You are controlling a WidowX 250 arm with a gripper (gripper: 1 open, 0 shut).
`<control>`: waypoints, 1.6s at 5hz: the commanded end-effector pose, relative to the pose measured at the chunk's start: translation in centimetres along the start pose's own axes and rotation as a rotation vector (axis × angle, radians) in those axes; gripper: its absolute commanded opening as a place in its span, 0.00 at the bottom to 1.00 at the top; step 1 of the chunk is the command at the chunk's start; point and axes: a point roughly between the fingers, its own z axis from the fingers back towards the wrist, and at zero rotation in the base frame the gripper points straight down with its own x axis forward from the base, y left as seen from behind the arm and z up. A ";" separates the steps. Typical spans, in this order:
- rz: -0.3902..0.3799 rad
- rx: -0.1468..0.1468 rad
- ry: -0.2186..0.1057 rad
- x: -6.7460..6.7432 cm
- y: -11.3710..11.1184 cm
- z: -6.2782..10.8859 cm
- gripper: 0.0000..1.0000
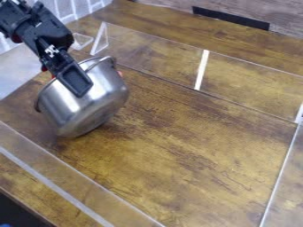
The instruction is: Remove the red object from the silver pot and put it on the table
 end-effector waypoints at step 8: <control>0.149 -0.135 -0.162 -4.1 3.4 -0.4 0.00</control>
